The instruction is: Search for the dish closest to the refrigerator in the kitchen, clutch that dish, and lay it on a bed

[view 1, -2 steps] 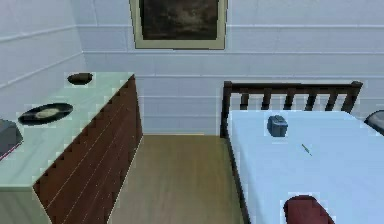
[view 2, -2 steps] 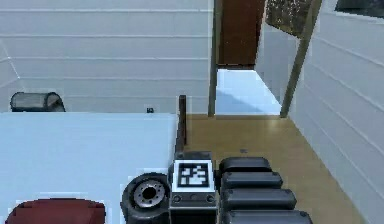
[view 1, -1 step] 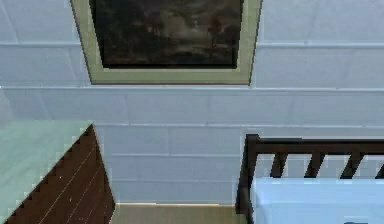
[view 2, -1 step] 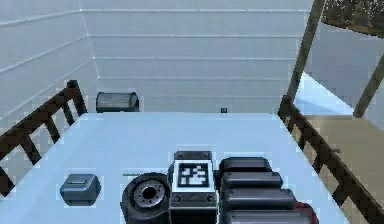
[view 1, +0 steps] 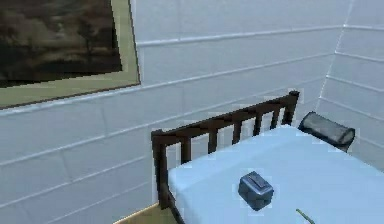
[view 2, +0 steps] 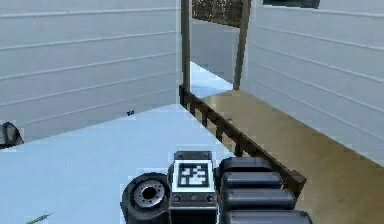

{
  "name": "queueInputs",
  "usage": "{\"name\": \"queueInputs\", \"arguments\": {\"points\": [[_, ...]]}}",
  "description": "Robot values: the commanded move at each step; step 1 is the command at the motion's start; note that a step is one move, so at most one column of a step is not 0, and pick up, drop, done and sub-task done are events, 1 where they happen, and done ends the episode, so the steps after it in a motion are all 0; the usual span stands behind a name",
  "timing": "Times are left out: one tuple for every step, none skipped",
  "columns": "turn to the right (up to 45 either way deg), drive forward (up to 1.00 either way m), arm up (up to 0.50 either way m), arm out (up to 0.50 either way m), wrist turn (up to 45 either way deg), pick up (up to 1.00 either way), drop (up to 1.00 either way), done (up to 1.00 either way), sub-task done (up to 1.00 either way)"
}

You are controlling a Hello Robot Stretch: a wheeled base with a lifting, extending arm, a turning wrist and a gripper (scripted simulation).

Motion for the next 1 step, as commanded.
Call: {"name": "queueInputs", "arguments": {"points": [[0.0,0.05,0.0,0.0,0.0,0.0,0.0,0.0,0.0]]}}
